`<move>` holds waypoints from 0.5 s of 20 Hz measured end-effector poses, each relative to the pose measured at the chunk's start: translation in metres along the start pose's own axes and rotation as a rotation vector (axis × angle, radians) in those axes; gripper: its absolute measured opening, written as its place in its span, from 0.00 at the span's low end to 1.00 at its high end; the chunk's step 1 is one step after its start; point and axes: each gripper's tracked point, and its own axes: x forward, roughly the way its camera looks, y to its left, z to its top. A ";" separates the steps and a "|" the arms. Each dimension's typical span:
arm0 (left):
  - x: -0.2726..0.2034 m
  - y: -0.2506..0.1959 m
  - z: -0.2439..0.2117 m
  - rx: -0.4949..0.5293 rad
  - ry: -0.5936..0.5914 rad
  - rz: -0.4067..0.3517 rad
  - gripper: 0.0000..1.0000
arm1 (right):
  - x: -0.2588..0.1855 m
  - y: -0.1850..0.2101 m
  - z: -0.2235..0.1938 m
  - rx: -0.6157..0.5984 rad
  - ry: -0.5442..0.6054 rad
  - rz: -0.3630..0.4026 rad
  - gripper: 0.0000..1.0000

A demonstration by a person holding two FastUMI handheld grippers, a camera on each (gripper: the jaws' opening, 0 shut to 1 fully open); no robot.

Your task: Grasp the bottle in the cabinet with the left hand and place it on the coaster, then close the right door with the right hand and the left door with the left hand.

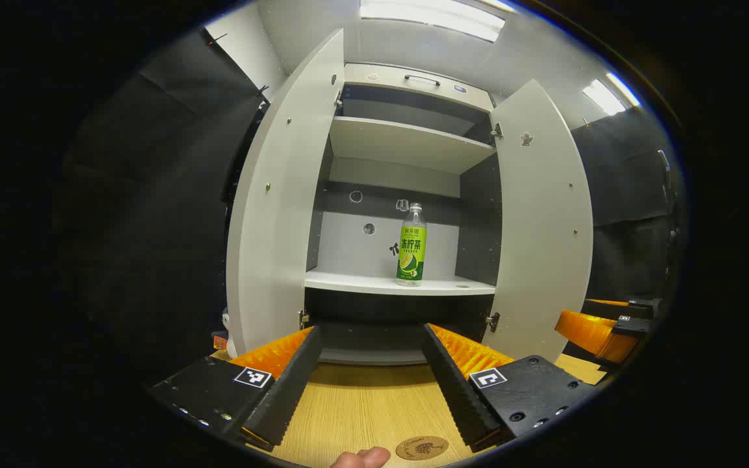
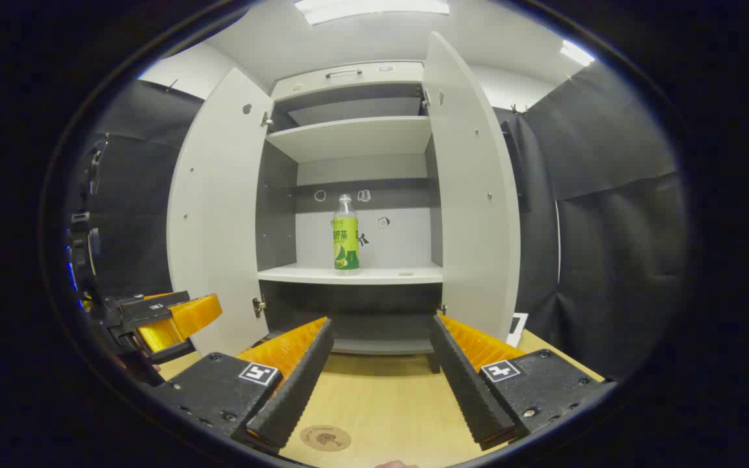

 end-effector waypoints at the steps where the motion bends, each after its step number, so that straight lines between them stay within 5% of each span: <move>1: 0.000 0.000 0.000 0.003 0.001 0.001 0.95 | 0.001 0.001 0.001 -0.001 0.000 0.001 0.98; 10: 0.005 0.006 0.000 0.000 0.003 0.009 0.95 | 0.007 0.003 -0.005 0.002 0.013 0.006 0.98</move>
